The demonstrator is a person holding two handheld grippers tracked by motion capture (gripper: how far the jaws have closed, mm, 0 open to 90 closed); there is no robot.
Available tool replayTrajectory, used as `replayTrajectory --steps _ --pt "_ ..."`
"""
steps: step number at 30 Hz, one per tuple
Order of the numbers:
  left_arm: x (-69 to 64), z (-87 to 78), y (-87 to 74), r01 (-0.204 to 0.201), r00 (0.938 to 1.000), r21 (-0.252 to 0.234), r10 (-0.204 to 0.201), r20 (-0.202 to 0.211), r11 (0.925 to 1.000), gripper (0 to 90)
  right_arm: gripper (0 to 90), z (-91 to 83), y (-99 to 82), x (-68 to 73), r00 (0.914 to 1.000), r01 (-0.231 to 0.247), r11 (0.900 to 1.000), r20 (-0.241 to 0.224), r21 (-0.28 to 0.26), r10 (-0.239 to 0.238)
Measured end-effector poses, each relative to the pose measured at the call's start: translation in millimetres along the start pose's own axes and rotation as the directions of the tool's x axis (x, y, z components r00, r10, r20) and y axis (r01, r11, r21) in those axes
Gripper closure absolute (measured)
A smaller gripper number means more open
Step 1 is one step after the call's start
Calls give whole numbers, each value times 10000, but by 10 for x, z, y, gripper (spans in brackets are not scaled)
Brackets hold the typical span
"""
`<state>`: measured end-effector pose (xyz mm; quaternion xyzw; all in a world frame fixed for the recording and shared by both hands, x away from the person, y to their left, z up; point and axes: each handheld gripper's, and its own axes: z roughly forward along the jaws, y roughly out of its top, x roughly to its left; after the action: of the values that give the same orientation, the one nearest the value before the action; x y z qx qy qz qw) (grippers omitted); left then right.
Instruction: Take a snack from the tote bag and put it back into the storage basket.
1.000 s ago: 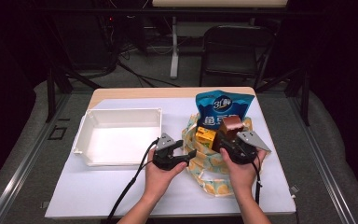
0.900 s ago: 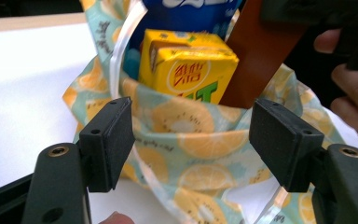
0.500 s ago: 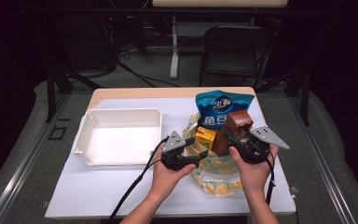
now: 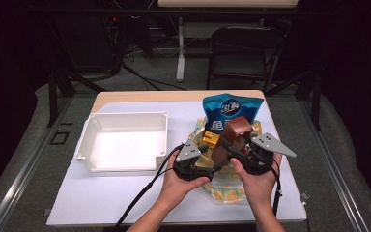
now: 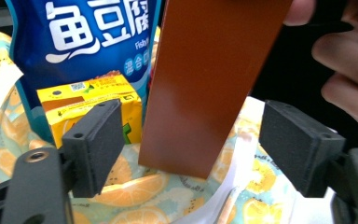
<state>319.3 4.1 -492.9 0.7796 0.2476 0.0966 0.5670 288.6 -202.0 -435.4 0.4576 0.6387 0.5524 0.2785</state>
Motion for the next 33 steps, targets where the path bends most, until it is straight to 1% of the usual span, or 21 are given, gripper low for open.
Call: replayTrajectory --steps 1,2,4,5,6,9,10,11,12,13,15,18,21,22,23,24,26,29,31,32,33 --pt "7 4 -3 13 9994 -23 -12 332 10000 267 376 1 -1 22 9999 -18 10000 -118 -4 18" --pt "3 10 -5 -49 9997 40 48 227 10000 304 376 1 -1 43 9998 -45 10000 -207 42 46" --pt "7 15 -12 -15 9997 76 13 248 10000 307 376 5 -7 84 9996 -28 10000 -286 82 30" --pt "-5 20 -17 3 10000 13 -3 -39 10000 305 376 7 -11 105 9994 -32 10000 -334 68 34" --pt "2 20 -16 -53 10000 44 53 28 10000 304 376 8 -14 121 9993 5 10000 -386 94 -1" --pt "4 30 -19 -117 9999 103 118 -61 9999 292 376 15 -22 169 9982 -69 9998 -599 174 79" --pt "-4 34 -21 -147 9994 123 150 -308 9998 290 376 18 -24 187 9979 -50 9998 -638 197 63" --pt "-5 38 -25 -108 9994 138 112 -328 9998 290 376 22 -27 210 9978 -61 9998 -654 192 74" --pt "6 39 -27 -67 10000 170 68 -68 9998 290 376 23 -30 226 9974 -17 9997 -724 244 35" --pt "1 45 -32 -77 9998 171 80 -171 9998 291 376 26 -34 245 9971 -35 9997 -754 260 55" --pt "7 46 -37 -70 9999 188 72 -95 9998 298 376 35 -42 269 9963 -98 9996 -856 277 122" --pt "10 44 -38 -37 10000 239 38 -51 9997 323 375 41 -50 292 9954 -163 9994 -939 302 191" --pt "13 40 -45 48 9999 175 -46 -95 9998 362 375 42 -56 315 9952 -168 9993 -959 320 198" --pt "4 43 -48 35 9996 179 -30 -281 9998 368 375 43 -58 320 9954 -140 9994 -945 307 168" --pt "0 45 -50 8 9995 209 -1 -321 9998 375 375 44 -60 324 9956 -146 9994 -920 326 176" --pt "3 42 -50 -37 9998 270 42 -180 9996 383 375 47 -62 325 9955 -158 9992 -923 373 192" --pt "-11 34 -47 -236 9993 430 248 -271 9988 404 374 54 -70 324 9960 -218 9988 -861 433 255" --pt "-43 18 -45 -471 9981 428 487 -371 9980 428 367 61 -80 326 9956 -315 9987 -864 389 348" --pt "-49 6 -38 -474 9981 393 489 -378 9981 436 351 59 -79 329 9952 -236 9993 -946 306 264" --pt "-46 -5 -35 -344 9990 455 357 -284 9984 439 330 62 -76 327 9944 -175 9995 -1039 274 202" --pt "-34 -13 -32 -296 9990 559 314 -327 9980 442 281 59 -70 320 9929 -173 9996 -1169 244 201"
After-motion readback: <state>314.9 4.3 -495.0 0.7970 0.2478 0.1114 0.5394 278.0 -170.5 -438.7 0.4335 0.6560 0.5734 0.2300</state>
